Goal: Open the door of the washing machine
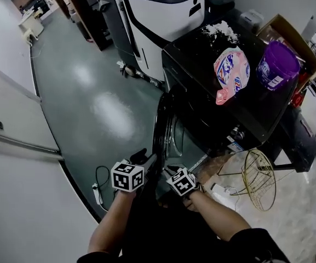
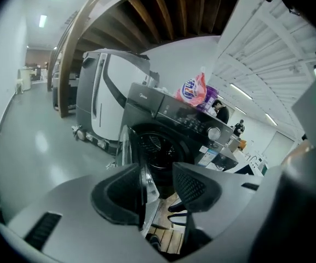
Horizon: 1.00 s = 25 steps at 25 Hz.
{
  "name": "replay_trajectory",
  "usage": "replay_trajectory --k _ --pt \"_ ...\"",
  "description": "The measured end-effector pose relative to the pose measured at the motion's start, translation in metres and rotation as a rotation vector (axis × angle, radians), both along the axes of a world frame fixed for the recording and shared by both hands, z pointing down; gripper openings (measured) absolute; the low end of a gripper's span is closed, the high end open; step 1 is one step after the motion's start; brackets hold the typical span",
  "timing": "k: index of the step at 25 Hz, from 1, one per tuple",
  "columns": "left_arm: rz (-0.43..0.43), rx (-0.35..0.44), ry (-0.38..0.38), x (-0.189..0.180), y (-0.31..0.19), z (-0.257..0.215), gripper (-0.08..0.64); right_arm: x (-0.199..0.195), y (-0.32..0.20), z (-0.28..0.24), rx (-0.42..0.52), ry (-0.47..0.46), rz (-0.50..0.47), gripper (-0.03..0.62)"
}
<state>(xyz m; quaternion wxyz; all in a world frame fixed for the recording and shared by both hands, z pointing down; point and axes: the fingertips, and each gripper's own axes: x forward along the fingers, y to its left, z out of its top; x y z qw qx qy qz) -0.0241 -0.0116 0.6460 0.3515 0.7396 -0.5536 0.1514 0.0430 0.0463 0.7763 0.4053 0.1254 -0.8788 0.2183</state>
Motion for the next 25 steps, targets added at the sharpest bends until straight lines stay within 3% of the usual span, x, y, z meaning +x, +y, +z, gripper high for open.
replay_trajectory --k 5,11,18,25 --pt "-0.076 0.031 0.012 -0.021 0.011 -0.013 0.202 0.012 -0.021 -0.015 0.018 -0.046 0.022 0.083" --pt "-0.121 0.072 0.006 -0.032 0.015 -0.034 0.202 0.037 -0.065 -0.059 0.045 -0.142 0.141 0.074" --pt "-0.100 0.150 -0.049 -0.029 0.001 -0.072 0.202 0.072 -0.122 -0.135 0.153 -0.289 0.297 0.057" --pt "-0.036 0.236 -0.098 -0.010 -0.024 -0.109 0.202 0.105 -0.148 -0.197 0.265 -0.381 0.372 0.040"
